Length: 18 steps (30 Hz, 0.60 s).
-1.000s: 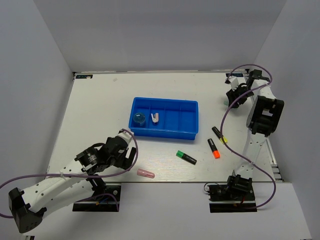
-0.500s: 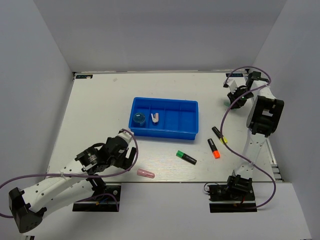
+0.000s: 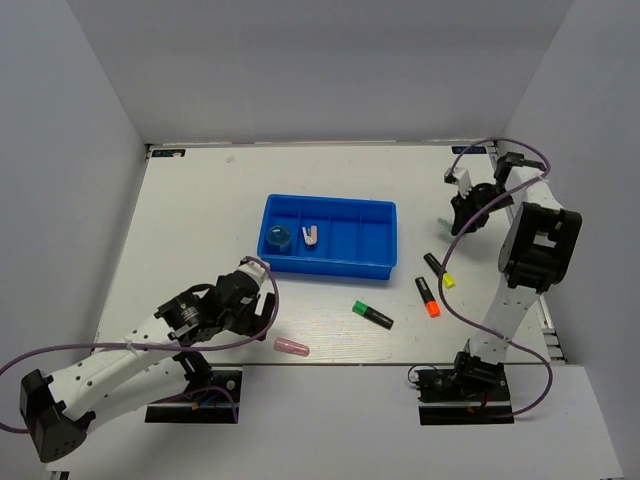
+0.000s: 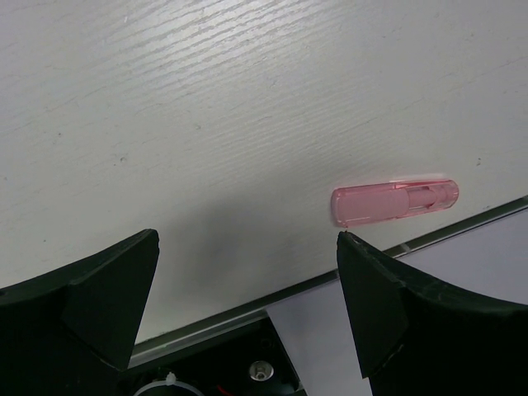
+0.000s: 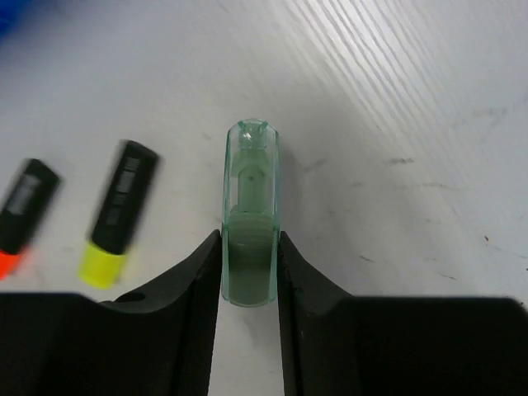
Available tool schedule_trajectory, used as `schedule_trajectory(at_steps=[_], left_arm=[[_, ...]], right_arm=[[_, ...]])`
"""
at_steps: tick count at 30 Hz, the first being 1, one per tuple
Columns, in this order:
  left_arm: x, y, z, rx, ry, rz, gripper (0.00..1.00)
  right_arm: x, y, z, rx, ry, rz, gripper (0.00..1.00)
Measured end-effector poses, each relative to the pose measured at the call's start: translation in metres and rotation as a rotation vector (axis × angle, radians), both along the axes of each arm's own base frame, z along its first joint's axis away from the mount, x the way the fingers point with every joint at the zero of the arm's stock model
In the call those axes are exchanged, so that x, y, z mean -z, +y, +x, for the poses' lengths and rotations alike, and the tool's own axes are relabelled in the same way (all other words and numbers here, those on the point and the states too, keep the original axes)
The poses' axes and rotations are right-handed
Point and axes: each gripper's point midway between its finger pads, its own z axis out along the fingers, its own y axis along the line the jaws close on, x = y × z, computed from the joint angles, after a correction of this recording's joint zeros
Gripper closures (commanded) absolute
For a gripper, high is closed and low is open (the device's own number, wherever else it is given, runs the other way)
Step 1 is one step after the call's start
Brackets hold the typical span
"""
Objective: Sort the stationery into containers
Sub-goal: Grab a piece of stationery with the right arm, then place the stationery into the container
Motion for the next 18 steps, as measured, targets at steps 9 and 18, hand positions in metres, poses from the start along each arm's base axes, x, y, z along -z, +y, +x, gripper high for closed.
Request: schedule_trajectory(at_steps=[9,18], left_arm=[[0.001,-0.018,0.004,-0.061,0.031,-0.08,0.23],[0.01,-0.028,0.01,-0.199,0.06,-0.142,0.57]], right_arm=[[-0.139,0.136,-0.086,-0.153,-0.128,0.287,1.0],[-0.15,0.258,-0.116,-0.005,0.163,0.473,1.0]])
